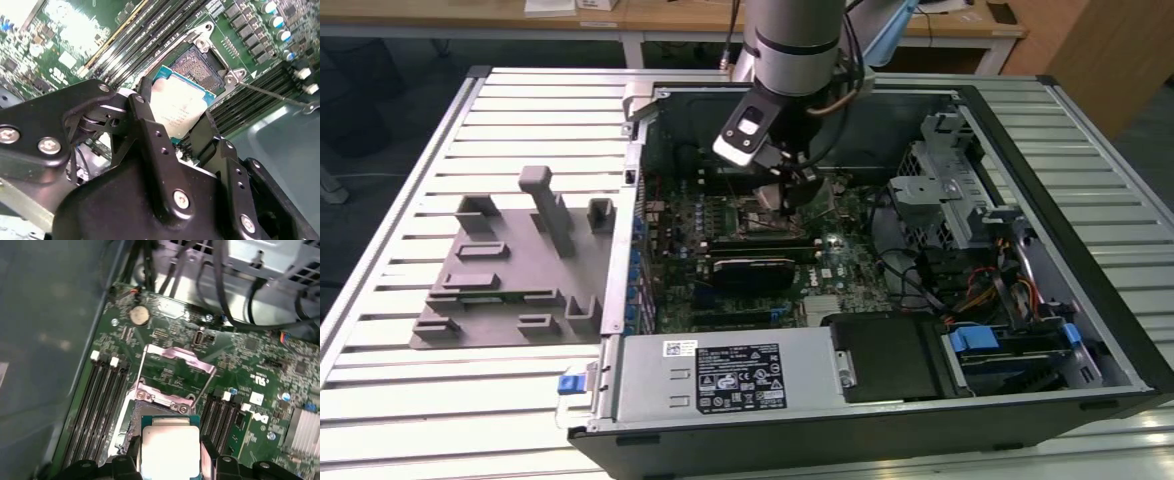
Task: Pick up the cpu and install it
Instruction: 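Place the cpu into insertion slot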
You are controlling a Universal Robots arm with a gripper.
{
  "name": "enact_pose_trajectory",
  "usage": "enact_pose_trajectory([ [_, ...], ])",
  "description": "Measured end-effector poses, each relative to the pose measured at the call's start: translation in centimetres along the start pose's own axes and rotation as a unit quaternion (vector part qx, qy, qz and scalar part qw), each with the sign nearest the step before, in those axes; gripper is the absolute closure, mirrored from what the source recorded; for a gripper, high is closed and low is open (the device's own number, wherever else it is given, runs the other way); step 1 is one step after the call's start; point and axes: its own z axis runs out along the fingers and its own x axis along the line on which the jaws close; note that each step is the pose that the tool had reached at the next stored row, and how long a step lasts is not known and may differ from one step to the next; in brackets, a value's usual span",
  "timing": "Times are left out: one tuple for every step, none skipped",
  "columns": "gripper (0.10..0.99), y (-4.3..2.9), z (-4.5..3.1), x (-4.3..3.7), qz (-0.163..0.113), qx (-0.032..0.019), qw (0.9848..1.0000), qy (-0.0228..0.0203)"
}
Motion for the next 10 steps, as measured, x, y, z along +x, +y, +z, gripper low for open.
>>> enact_pose_trajectory([
  [0.541,0.00,0.01,0.00,0.009,0.0001,1.0000,-0.0008],
  [0.541,0.00,0.01,0.00,0.017,0.0001,0.9999,-0.0015],
  [0.541,0.00,0.02,0.00,0.025,0.0001,0.9997,-0.0022],
  [0.541,0.00,0.03,0.00,0.033,0.0002,0.9994,-0.0030],
  [0.541,0.00,0.04,0.00,0.041,0.0002,0.9991,-0.0036],
  [0.541,0.00,0.05,0.00,0.050,0.0002,0.9987,-0.0042],
  [0.541,0.00,0.06,0.00,0.059,0.0002,0.9983,-0.0047],
  [0.541,0.00,0.08,0.00,0.068,0.0001,0.9976,-0.0051],
  [0.541,0.00,0.09,0.00,0.077,0.0001,0.9970,-0.0055],
  [0.541,0.00,0.10,0.00,0.086,0.0001,0.9963,-0.0060],
])
